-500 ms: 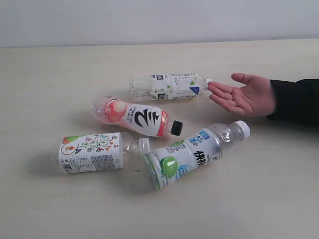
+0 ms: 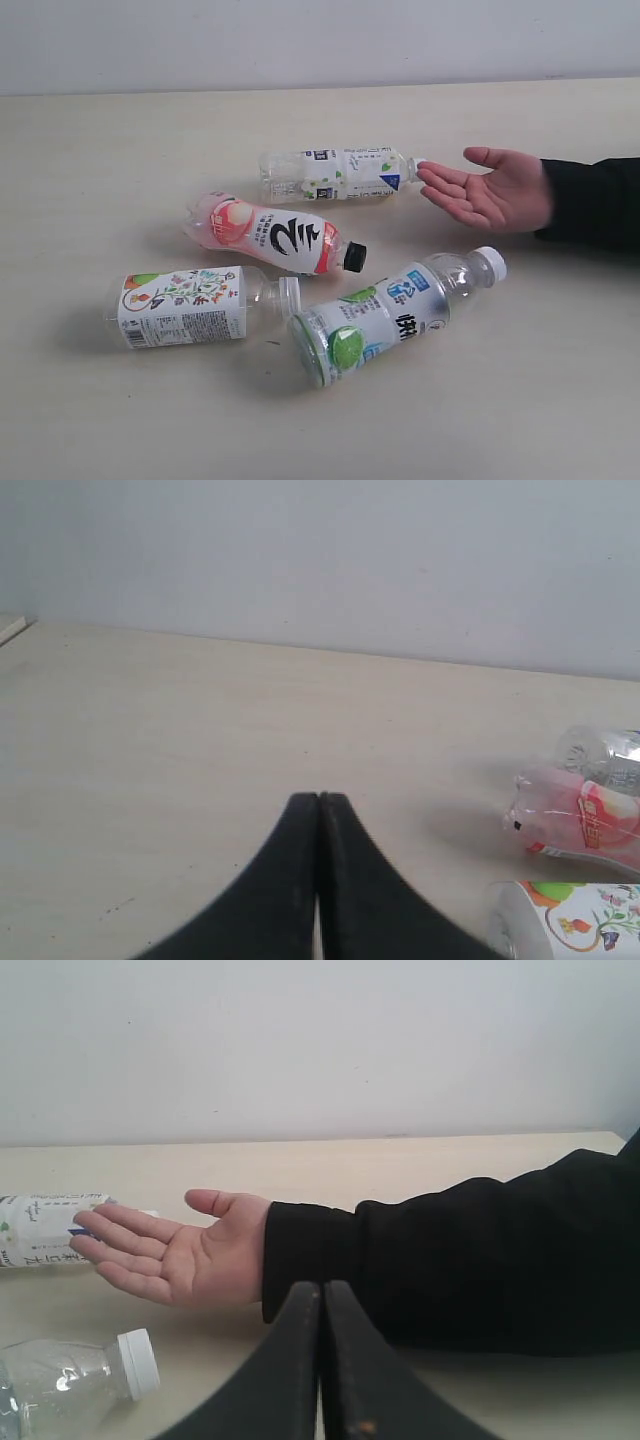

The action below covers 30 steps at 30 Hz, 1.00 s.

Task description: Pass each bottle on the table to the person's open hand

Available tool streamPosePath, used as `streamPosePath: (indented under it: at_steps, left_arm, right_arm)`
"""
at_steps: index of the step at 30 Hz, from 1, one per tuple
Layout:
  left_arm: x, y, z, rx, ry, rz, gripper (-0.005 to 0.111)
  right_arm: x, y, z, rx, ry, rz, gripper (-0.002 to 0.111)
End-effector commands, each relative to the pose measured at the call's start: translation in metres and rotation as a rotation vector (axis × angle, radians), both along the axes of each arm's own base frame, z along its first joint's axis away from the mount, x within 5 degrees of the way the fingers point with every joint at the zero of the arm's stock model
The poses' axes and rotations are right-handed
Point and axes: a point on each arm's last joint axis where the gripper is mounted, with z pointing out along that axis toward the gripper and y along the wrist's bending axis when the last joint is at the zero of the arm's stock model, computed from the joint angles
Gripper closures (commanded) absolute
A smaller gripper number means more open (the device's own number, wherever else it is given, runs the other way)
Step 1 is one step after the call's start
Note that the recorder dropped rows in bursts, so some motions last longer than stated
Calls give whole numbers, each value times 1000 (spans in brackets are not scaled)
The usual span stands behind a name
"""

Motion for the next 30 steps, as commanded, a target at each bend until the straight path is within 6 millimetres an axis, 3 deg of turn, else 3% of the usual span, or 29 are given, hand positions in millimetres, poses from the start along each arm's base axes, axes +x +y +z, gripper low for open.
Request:
streamPosePath:
  at_steps: [1,5,11,17,18,20,23,26,27,30]
  left_arm:
    - [0,0,1,1,-11,-5,107]
    - [0,0,2,9,-22,-6,107]
    - [0,-4,28,-349,-287,-44,107]
    - [-5,-5,48,-415,-503,-95,107]
    - [-12,-5,61,-425,-660,-132,107]
    - [-21,-5,78,-499,-806,-185,107]
    - [-29,-3,120,-512,-778,-174,107]
    - [-9,-4,166,-370,-630,-107,107]
    - [9,-6,181,-326,-555,-87,107]
    - [62,-9,198,-208,-269,-36,107]
  right_arm:
    - [0,0,-1,-4,-6,-5,108]
    - [0,0,-1,-4,-6,-5,108]
    - [0,0,-1,-4,-6,-5,108]
    - [0,0,-1,-4,-6,-5,108]
    - [0,0,-1,-4,-6,-5,108]
    - [0,0,-1,-4,-6,-5,108]
    - [0,0,-1,-4,-6,-5,108]
    - [0,0,-1,-4,-6,-5,108]
    - [0,0,-1,-4,-6,-5,108]
    - [0,0,-1,-4,-6,-5,108]
